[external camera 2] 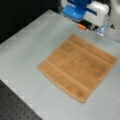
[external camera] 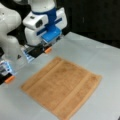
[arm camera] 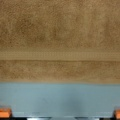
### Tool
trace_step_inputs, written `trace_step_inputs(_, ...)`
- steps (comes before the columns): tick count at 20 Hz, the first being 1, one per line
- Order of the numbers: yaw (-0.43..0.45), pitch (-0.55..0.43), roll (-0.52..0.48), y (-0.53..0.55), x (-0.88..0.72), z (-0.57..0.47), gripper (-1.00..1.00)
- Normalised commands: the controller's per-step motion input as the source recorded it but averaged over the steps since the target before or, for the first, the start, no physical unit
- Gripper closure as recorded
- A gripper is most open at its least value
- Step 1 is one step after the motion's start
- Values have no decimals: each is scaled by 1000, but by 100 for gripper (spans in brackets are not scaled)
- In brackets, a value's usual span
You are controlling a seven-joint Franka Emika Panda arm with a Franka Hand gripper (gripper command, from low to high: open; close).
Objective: Folding a towel twice
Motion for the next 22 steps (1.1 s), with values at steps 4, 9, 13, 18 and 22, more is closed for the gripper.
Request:
trace_step_inputs(4,107,243,-39,59,69,8,-100)
trace_step_inputs(9,161,233,-96,207,291,7,-100)
trace_step_inputs(13,-89,149,-122,311,450,-2,-100)
trace_step_inputs(18,-189,144,-63,339,496,29,-100)
trace_step_inputs(22,-288,192,-13,353,520,48,-100)
